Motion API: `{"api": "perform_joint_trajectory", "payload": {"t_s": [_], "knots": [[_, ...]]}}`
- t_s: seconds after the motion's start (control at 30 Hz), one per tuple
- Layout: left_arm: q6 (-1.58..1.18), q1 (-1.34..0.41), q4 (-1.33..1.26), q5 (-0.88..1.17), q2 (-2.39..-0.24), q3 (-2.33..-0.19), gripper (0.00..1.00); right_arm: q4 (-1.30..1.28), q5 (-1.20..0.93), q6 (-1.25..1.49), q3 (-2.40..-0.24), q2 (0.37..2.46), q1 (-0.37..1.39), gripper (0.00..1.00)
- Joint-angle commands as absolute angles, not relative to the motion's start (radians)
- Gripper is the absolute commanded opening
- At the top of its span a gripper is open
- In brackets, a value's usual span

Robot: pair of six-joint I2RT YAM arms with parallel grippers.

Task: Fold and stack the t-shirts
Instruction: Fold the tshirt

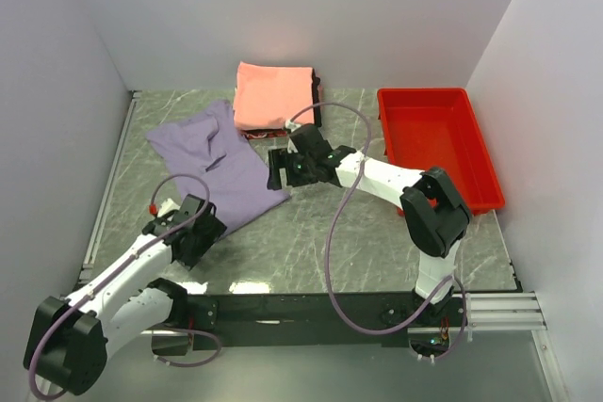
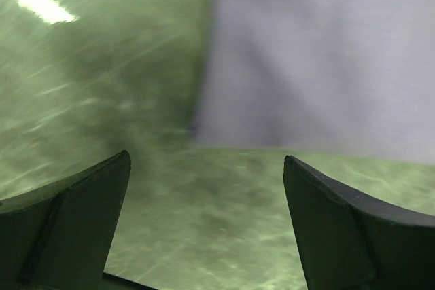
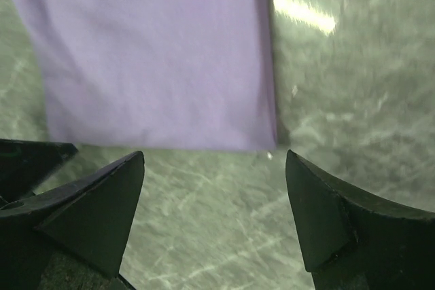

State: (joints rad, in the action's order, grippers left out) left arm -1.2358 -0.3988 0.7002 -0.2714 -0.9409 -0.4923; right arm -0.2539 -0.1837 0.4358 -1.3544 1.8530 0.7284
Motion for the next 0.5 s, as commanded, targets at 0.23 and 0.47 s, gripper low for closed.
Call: {"api": "perform_joint_trajectory", "payload": {"t_s": [0.23,0.47], "knots": [[-1.428,-0.402,0.732,-0.343,-0.931,-0.431,0.72,-0.178,-0.178,0.488,-1.299,1.861,0.724,0.88],[-1.466,-0.402,0.729,-0.374,-0.940,-0.413,0.51,-0.186,-0.186,0.494,-1.301,1.890,0.721,0.84]]}}
